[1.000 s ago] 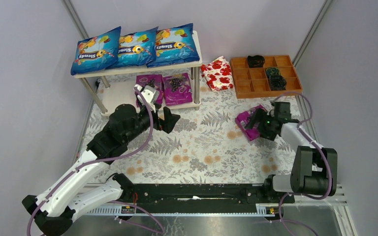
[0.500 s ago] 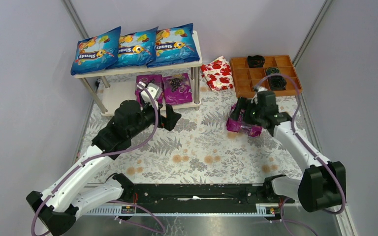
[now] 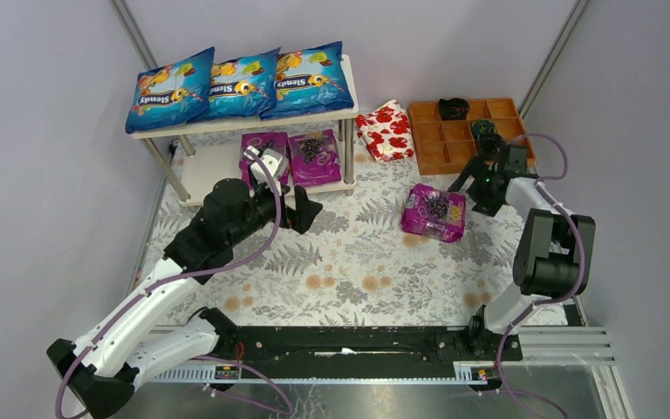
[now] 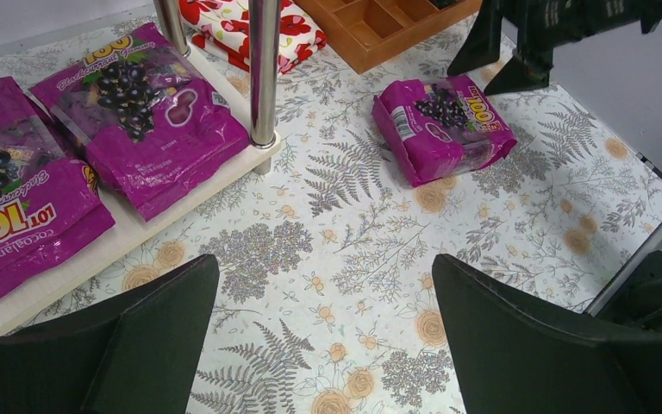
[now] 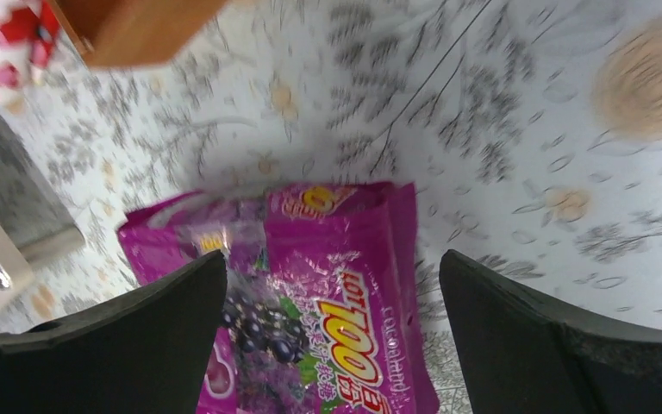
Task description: Place and organize the candy bags onto the shelf
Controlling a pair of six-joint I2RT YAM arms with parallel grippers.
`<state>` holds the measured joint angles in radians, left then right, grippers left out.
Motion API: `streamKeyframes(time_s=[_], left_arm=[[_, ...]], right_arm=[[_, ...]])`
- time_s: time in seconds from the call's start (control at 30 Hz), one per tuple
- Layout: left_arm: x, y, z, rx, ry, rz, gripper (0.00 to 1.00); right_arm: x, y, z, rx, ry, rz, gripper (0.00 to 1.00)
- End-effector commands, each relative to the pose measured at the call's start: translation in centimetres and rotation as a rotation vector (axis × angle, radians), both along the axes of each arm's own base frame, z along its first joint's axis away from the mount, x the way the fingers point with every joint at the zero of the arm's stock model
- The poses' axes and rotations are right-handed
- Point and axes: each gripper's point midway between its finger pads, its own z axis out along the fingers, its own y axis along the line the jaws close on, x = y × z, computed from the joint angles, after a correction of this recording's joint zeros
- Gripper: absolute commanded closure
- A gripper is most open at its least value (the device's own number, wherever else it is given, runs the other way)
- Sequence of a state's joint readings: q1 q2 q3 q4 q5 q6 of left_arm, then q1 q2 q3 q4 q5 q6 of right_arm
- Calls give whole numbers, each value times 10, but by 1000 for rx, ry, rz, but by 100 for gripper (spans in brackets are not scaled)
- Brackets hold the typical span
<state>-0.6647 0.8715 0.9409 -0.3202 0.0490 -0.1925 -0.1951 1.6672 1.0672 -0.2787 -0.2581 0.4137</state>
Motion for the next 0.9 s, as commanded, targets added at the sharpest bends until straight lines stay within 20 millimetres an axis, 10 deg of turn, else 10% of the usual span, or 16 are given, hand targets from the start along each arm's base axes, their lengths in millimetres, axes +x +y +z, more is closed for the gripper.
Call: streamKeyframes(time_s=[0.0,0.27,0.4,0.7,0.87], left_arm=[[2,-2,16,-44,-49,-1,1],[15,2,3,-19,-9,36,1],[21,3,-3,-14,11,46,1],[26,1,-11,-4,48,50,1],[27,3,-11,-6,47,57,1]], right_arm=[[-17,49,0,0,-9,128,0],[-111,180,-5,16,10,409,0],[-139,201,6,53,-37,464,0],[-85,163,53,-88,-202,405,0],[-49,170,32,-61,-98,433,0]])
